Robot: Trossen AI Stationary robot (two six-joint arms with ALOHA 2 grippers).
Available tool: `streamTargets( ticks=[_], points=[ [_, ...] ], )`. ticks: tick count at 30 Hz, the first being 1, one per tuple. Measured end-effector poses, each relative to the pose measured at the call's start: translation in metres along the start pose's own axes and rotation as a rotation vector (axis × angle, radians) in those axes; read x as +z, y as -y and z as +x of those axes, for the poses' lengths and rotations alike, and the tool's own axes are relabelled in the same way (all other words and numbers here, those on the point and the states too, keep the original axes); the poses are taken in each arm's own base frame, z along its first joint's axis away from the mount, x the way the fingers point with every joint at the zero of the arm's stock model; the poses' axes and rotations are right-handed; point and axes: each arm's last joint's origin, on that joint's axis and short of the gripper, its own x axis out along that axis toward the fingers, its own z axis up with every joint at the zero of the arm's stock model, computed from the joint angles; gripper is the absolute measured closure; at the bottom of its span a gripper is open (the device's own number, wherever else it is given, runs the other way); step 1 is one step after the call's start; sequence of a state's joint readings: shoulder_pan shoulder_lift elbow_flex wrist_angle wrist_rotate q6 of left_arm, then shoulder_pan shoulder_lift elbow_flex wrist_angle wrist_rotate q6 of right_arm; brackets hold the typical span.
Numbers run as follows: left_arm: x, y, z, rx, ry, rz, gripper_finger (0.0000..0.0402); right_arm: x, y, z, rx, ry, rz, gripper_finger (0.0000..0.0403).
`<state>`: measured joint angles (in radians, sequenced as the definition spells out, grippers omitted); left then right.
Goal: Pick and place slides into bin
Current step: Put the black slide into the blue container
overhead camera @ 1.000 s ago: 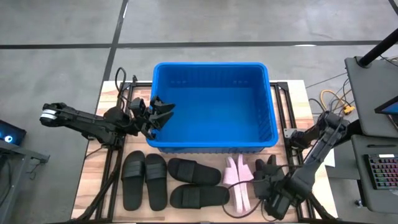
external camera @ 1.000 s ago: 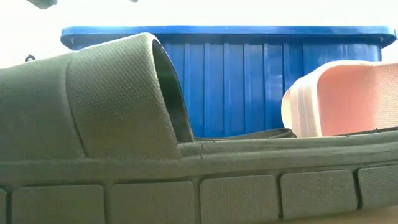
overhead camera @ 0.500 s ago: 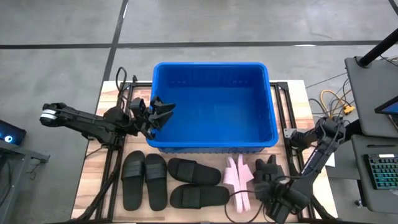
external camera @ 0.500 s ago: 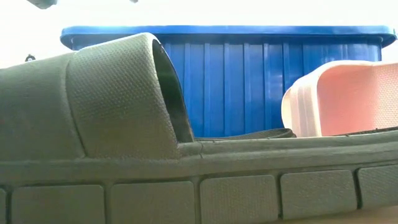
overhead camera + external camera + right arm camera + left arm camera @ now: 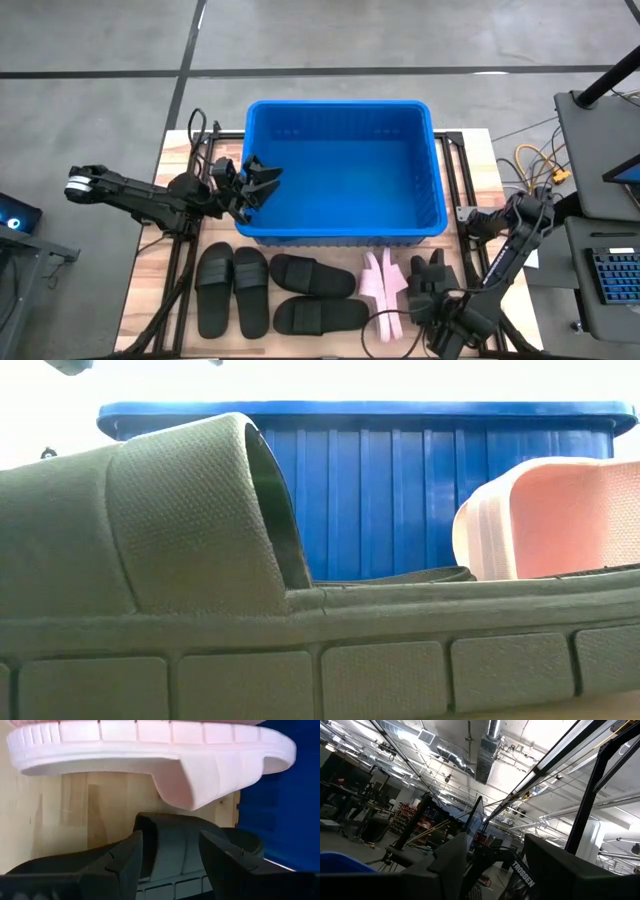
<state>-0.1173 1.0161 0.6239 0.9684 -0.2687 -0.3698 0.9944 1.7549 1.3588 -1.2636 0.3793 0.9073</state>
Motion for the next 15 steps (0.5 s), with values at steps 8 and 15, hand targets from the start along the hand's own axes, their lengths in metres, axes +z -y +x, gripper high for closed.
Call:
streamTargets(
  ticks=[8,15],
  points=[
    [0.000,0.000,0.000,0.001,-0.004,0.001,0.0217,-0.009,-0.016,0.011,-0.058,-0.003,-0.065,0.0218],
    [-0.001,0.000,0.000,0.002,-0.008,0.002,0.0217,-0.012,-0.027,0.024,-0.159,0.037,-0.097,0.0218]
  ],
)
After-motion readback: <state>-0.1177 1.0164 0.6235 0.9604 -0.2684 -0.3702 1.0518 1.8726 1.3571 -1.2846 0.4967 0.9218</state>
